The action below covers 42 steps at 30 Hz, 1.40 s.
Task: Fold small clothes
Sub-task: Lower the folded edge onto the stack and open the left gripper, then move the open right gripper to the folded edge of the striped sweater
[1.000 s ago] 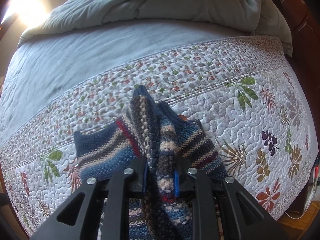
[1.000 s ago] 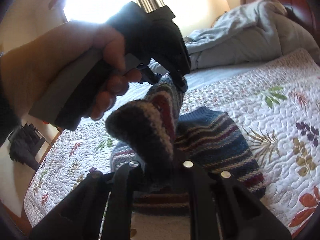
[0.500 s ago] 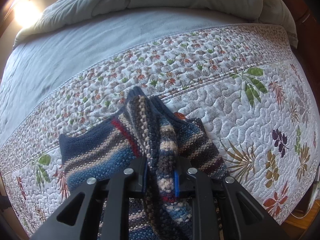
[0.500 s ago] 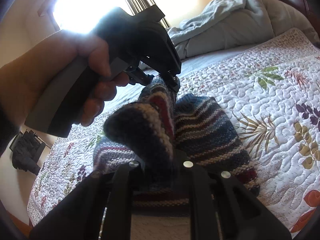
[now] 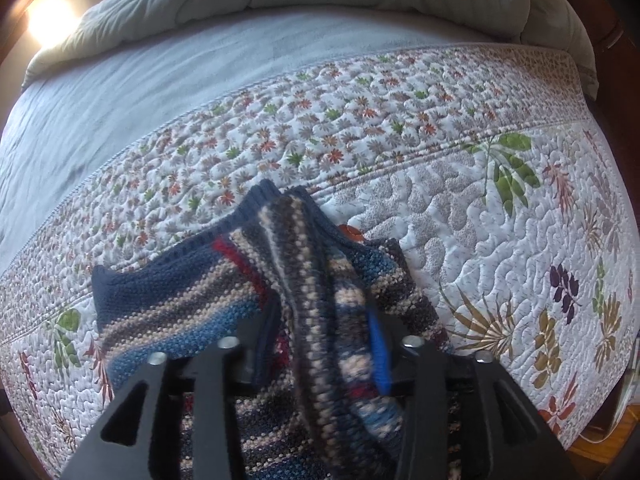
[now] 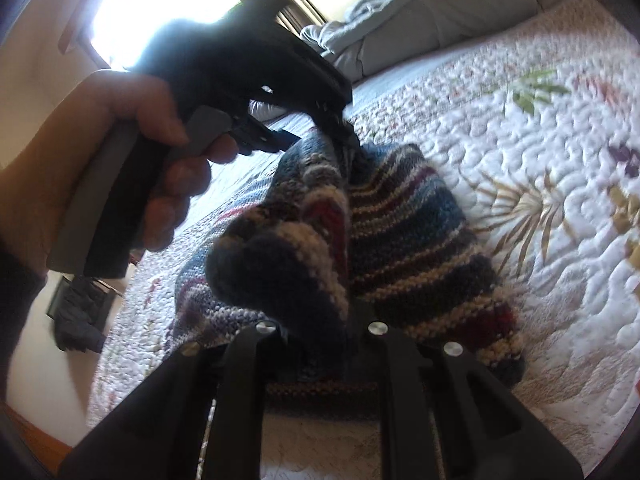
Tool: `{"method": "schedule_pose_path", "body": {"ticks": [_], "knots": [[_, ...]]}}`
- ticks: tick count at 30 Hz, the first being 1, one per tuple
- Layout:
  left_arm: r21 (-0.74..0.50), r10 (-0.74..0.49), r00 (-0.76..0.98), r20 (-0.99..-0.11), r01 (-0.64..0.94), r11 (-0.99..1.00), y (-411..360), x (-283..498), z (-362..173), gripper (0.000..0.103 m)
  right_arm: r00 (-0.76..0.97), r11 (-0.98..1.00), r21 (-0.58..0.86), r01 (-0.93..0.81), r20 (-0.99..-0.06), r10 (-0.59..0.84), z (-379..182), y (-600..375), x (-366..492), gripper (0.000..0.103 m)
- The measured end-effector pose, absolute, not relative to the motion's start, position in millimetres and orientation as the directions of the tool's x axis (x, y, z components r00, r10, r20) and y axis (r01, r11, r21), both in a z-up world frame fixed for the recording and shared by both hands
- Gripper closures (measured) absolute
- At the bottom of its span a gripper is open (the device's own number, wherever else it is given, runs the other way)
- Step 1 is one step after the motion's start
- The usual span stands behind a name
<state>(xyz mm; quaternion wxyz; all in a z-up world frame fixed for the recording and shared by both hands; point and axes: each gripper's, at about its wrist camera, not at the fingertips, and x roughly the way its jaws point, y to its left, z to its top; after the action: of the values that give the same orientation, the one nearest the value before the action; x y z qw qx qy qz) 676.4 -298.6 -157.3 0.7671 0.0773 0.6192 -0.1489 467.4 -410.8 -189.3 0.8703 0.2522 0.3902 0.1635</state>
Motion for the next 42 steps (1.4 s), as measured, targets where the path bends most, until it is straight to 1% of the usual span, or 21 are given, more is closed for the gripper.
{"method": "schedule_pose_path", "body": {"ticks": [2, 4, 6, 7, 9, 10, 13, 14, 17, 19, 21, 22, 23, 24, 25, 28, 32, 34, 36, 39, 42], "knots": [[-0.054, -0.135, 0.219, -0.966, 0.341, 0.939, -298, 677, -147, 0.04, 0.627, 0.811, 0.579, -0.082, -0.603, 0.494, -192, -413, 467, 0.086], [-0.046, -0.14, 0.255, -0.957, 0.342, 0.939, -293, 677, -133, 0.035, 0.614, 0.795, 0.603, -0.062, -0.605, 0.507, -195, -418, 467, 0.073], [-0.057, -0.155, 0.279, -0.948, 0.33, 0.942, -283, 678, -123, 0.034, 0.603, 0.758, 0.651, -0.04, -0.589, 0.538, -199, -427, 467, 0.066], [-0.064, -0.166, 0.3, -0.939, 0.321, 0.945, -274, 676, -115, 0.03, 0.592, 0.731, 0.682, -0.031, -0.577, 0.563, -202, -433, 466, 0.062], [-0.057, -0.17, 0.34, -0.925, 0.318, 0.947, -257, 667, -104, 0.029, 0.585, 0.691, 0.722, -0.022, -0.552, 0.595, -205, -442, 464, 0.059], [-0.06, -0.182, 0.351, -0.918, 0.33, 0.942, -249, 659, -99, 0.028, 0.583, 0.679, 0.734, -0.02, -0.543, 0.604, -205, -447, 462, 0.056], [-0.078, -0.231, 0.391, -0.891, 0.37, 0.926, -224, 624, -88, 0.028, 0.592, 0.67, 0.742, -0.006, -0.537, 0.601, -200, -461, 458, 0.05], [-0.081, -0.248, 0.41, -0.878, 0.383, 0.92, -215, 610, -85, 0.026, 0.6, 0.672, 0.741, -0.009, -0.534, 0.596, -194, -469, 455, 0.049], [-0.123, -0.317, 0.431, -0.845, 0.42, 0.899, -181, 559, -85, 0.02, 0.624, 0.601, 0.798, -0.031, -0.454, 0.636, -181, -494, 451, 0.049], [-0.145, -0.34, 0.407, -0.848, 0.439, 0.887, -162, 531, -93, 0.02, 0.603, 0.526, 0.849, -0.05, -0.394, 0.694, -174, -503, 455, 0.049], [-0.159, -0.348, 0.39, -0.852, 0.441, 0.883, -150, 515, -103, 0.02, 0.567, 0.533, 0.844, -0.048, -0.417, 0.711, -167, -503, 469, 0.049], [-0.178, -0.363, 0.377, -0.852, 0.443, 0.879, -144, 506, -109, 0.02, 0.524, 0.544, 0.838, -0.053, -0.44, 0.729, -164, -498, 483, 0.045], [-0.197, -0.378, 0.375, -0.846, 0.44, 0.876, -138, 500, -113, 0.02, 0.484, 0.549, 0.834, -0.052, -0.46, 0.744, -162, -494, 494, 0.045], [-0.212, -0.389, 0.374, -0.842, 0.433, 0.876, -134, 497, -117, 0.02, 0.438, 0.597, 0.802, -0.027, -0.527, 0.728, -161, -487, 507, 0.043], [-0.23, -0.398, 0.363, -0.843, 0.425, 0.875, -130, 494, -122, 0.02, 0.408, 0.637, 0.771, -0.014, -0.577, 0.707, -160, -482, 511, 0.037], [-0.28, -0.435, 0.343, -0.833, 0.416, 0.865, -125, 493, -129, 0.02, 0.328, 0.719, 0.695, 0.015, -0.683, 0.653, -159, -476, 520, 0.031], [-0.337, -0.491, 0.355, -0.796, 0.415, 0.845, -123, 491, -130, 0.02, 0.301, 0.703, 0.711, 0.02, -0.674, 0.674, -160, -480, 538, 0.03], [-0.373, -0.515, 0.349, -0.783, 0.398, 0.838, -121, 493, -135, 0.02, 0.254, 0.685, 0.727, 0.04, -0.671, 0.697, -167, -476, 554, 0.029], [-0.377, -0.513, 0.337, -0.789, 0.393, 0.838, -122, 492, -138, 0.02, 0.195, 0.675, 0.735, 0.058, -0.672, 0.715, -177, -470, 567, 0.029], [-0.365, -0.507, 0.332, -0.796, 0.404, 0.838, -124, 489, -140, 0.02, 0.137, 0.648, 0.756, 0.091, -0.654, 0.744, -192, -465, 582, 0.023], [-0.371, -0.51, 0.323, -0.798, 0.403, 0.836, -125, 489, -143, 0.02, 0.098, 0.62, 0.779, 0.088, -0.627, 0.773, -200, -460, 595, 0.023]]}}
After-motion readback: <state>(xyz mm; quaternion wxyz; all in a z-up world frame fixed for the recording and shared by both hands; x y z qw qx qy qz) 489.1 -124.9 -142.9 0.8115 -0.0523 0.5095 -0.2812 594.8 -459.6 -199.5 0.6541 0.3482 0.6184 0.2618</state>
